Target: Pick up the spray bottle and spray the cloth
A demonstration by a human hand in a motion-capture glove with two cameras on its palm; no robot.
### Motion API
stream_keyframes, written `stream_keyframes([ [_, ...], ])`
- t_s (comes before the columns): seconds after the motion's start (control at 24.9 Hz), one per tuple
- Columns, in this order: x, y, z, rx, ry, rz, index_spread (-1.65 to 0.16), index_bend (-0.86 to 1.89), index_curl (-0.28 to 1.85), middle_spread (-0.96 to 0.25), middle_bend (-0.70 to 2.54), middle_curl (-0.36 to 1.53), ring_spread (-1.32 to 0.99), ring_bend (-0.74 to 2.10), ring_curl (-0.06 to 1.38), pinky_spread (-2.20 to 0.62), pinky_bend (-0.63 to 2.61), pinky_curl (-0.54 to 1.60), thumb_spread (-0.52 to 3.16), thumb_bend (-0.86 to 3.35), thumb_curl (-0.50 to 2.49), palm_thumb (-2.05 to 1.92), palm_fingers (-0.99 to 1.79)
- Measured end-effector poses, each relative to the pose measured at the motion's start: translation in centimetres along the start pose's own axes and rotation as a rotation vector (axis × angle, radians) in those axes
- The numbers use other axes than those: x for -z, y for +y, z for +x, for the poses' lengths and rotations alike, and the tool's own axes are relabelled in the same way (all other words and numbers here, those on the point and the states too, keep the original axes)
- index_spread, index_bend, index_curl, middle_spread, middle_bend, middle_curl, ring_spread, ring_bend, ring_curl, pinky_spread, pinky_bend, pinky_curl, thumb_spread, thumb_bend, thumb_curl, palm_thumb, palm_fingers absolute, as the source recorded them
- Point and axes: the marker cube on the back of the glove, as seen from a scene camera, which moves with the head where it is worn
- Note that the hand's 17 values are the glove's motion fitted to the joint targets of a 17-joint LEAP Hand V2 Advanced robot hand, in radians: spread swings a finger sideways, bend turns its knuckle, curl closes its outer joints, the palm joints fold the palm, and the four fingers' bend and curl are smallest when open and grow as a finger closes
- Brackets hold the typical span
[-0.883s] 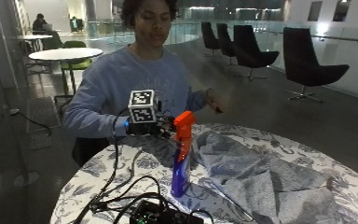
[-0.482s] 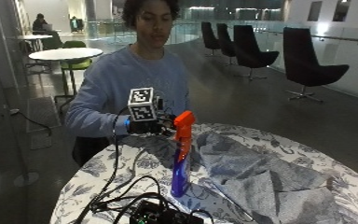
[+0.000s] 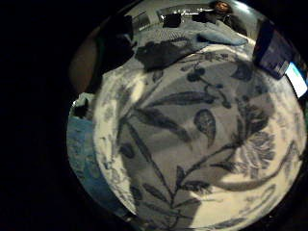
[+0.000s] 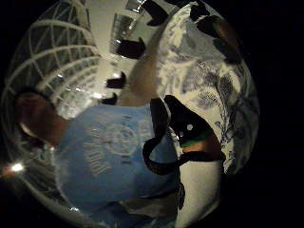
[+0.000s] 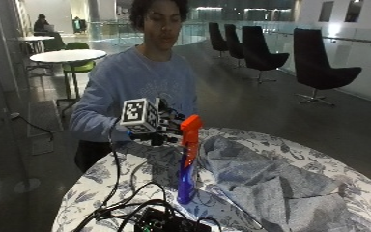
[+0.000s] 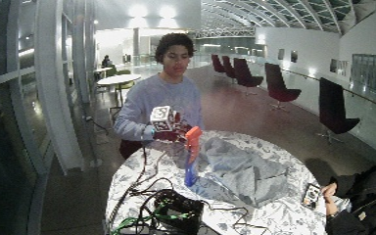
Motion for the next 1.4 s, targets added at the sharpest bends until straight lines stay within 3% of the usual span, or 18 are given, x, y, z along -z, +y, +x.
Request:
stream_keyframes([
  [0.2, 3.4, -0.8, 2.6, -0.108, -0.351, 0.266, -0.36, 0.15, 0.29, 0.00, 0.25, 0.27, 0.04, 0.23, 0.18, 0.22, 0.29, 0.25, 1.11, 0.16, 0.22, 0.53, 0.57],
  [0.44, 6.1, -1.1, 5.2, -0.217, -0.527, 0.518, -0.37, 0.12, 0.27, 0.00, 0.25, 0.29, 0.04, 0.28, 0.21, 0.22, 0.29, 0.27, 1.11, 0.11, 0.23, 0.53, 0.60],
  [1.0, 9.8, -6.9, 12.4, -0.400, -0.264, 0.724, -0.37, 0.10, 0.25, 0.00, 0.24, 0.33, 0.04, 0.29, 0.26, 0.21, 0.34, 0.32, 1.09, 0.01, 0.26, 0.54, 0.49],
  [1.4, 9.7, -11.4, 15.3, -0.473, -0.166, 0.699, -0.38, 0.11, 0.22, 0.02, 0.26, 0.35, 0.05, 0.28, 0.27, 0.22, 0.36, 0.34, 1.00, -0.05, 0.26, 0.45, 0.40],
])
